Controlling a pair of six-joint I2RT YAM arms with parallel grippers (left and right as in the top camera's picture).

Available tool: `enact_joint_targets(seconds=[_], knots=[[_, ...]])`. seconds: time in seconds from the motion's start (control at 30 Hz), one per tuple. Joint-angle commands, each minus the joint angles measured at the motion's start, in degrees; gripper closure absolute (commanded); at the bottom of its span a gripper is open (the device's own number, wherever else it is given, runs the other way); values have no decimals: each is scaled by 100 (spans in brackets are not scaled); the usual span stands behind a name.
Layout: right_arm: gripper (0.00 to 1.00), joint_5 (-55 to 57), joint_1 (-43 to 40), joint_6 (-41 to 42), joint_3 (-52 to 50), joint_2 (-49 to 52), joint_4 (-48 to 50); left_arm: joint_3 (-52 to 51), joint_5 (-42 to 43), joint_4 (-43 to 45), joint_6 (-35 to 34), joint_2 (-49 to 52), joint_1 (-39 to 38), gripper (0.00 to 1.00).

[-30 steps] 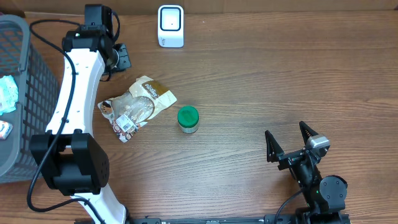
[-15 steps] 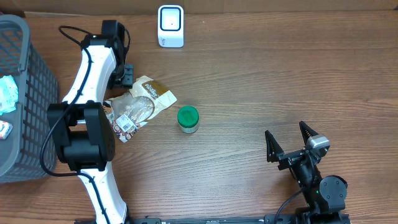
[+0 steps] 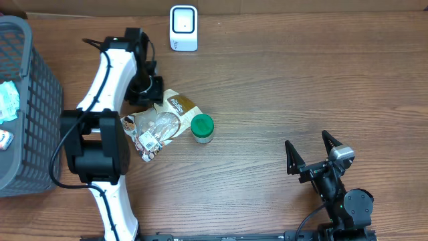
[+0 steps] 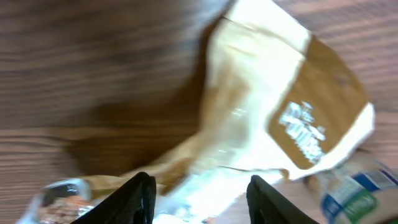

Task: Scan the item barcode
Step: 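Release the Pantree bag and raise the left gripper away, then reach into the basket and grasp the orange snack box with left gripper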

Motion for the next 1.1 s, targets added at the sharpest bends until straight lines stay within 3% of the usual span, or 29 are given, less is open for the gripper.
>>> enact_joint_targets(seconds=[0.0, 0.23, 0.47, 0.6, 0.7, 0.8, 0.93, 1.07], knots=[[0, -9, -26, 11, -61, -46, 31, 66, 208, -46, -151, 37, -63, 50], [0, -9, -26, 11, -61, -46, 31, 927, -28, -442, -330, -376, 133, 48], [0, -9, -26, 11, -61, -46, 31, 2505, -402, -697, -612, -1493, 669, 37], [0, -9, -26, 11, -61, -46, 31, 2905, -839, -675, -916, -2100, 1377, 27], [0, -9, -26, 11, -61, -46, 31, 2914, -927, -697, -1082, -2435, 2435, 23], [0, -9, -26, 11, -61, -46, 31, 2894, -1128, -656, -1945, -2389, 3595, 22], [0, -9, -26, 11, -61, -46, 31, 2660, -1143, -330, -2079, -2203, 4264, 21], [0, -9, -26, 11, -61, -46, 31, 2210, -1585, -155, -1917, -1943, 4454, 20]])
